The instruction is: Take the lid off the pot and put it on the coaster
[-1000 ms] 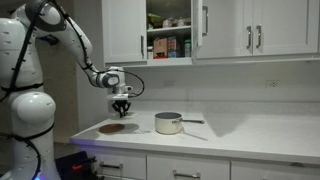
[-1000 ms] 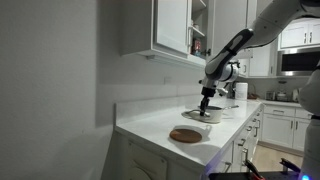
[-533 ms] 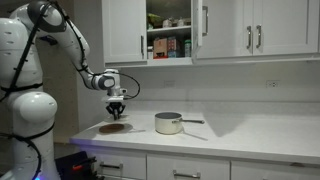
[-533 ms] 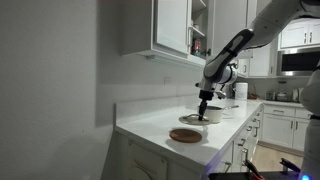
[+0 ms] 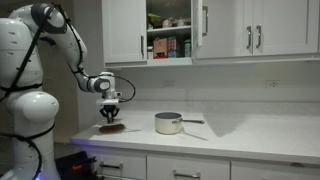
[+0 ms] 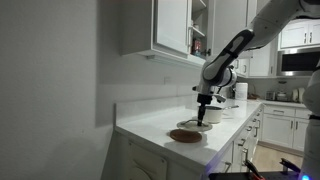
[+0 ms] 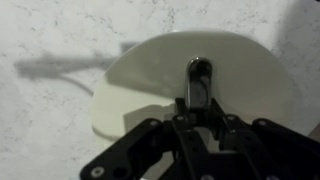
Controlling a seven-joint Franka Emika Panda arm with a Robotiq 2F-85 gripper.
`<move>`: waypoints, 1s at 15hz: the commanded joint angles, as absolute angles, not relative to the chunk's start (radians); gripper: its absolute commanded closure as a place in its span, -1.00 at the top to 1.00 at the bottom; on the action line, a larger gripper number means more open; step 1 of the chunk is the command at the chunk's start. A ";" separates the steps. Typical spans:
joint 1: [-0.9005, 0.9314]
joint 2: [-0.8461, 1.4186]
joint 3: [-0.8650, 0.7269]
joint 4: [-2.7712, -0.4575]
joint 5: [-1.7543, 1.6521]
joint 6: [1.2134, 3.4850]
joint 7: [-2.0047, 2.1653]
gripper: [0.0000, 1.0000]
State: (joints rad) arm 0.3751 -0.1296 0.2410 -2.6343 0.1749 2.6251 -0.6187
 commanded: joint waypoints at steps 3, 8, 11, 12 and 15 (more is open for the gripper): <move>0.416 -0.134 0.250 -2.641 0.276 2.670 -0.641 -0.87; 0.428 -0.120 0.258 -2.642 0.315 2.684 -0.644 -0.87; 0.435 -0.105 0.258 -2.647 0.355 2.721 -0.668 -0.87; 0.436 -0.099 0.259 -2.649 0.371 2.740 -0.682 -0.87; 0.434 -0.078 0.264 -2.651 0.412 2.782 -0.725 -0.87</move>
State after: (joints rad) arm 0.4317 -0.0778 0.2528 -2.6466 0.3587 2.7241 -0.6781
